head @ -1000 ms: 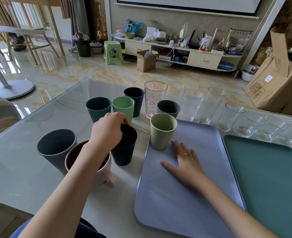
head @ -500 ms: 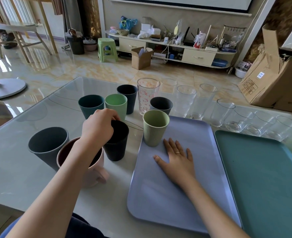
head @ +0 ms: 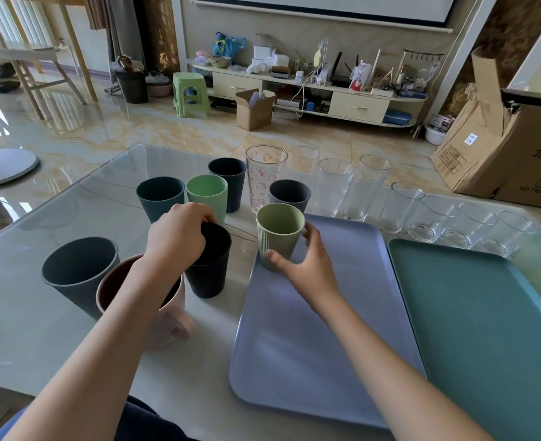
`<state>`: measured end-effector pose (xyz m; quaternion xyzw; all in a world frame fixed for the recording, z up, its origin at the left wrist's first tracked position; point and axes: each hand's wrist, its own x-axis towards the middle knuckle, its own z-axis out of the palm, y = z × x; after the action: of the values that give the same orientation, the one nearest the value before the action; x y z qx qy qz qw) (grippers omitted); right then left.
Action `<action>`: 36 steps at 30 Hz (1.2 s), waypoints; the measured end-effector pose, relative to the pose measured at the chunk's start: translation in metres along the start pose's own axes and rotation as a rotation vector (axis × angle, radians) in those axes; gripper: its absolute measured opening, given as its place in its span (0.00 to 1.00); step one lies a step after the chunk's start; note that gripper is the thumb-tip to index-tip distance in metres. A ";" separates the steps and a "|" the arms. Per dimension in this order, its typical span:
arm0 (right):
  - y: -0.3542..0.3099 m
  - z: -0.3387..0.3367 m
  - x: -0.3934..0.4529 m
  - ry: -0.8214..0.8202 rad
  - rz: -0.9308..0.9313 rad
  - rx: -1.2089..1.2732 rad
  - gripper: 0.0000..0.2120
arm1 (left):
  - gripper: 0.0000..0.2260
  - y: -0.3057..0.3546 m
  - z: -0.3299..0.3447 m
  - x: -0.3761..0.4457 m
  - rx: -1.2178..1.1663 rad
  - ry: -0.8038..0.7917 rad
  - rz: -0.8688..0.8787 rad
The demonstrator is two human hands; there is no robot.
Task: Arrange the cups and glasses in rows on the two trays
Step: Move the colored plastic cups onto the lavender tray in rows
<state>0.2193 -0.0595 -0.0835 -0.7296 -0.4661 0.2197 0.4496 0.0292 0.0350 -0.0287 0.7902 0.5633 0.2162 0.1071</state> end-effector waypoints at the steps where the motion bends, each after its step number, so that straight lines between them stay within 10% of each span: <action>1: -0.005 0.005 0.004 0.016 0.009 0.028 0.37 | 0.22 0.000 0.000 0.000 -0.004 -0.003 0.000; 20: -0.003 0.012 0.007 0.113 0.021 -0.022 0.34 | 0.22 0.002 -0.007 -0.005 -0.023 -0.004 0.016; 27: 0.038 -0.026 -0.022 0.036 0.038 -0.197 0.30 | 0.13 0.045 -0.015 -0.036 -0.144 0.342 0.548; 36: 0.088 -0.099 -0.039 0.066 0.171 -0.798 0.28 | 0.13 0.078 0.055 -0.083 0.412 -0.480 0.320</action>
<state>0.3167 -0.1522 -0.1142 -0.8896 -0.4375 0.0348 0.1263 0.0982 -0.0659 -0.0634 0.9017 0.4230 -0.0797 0.0398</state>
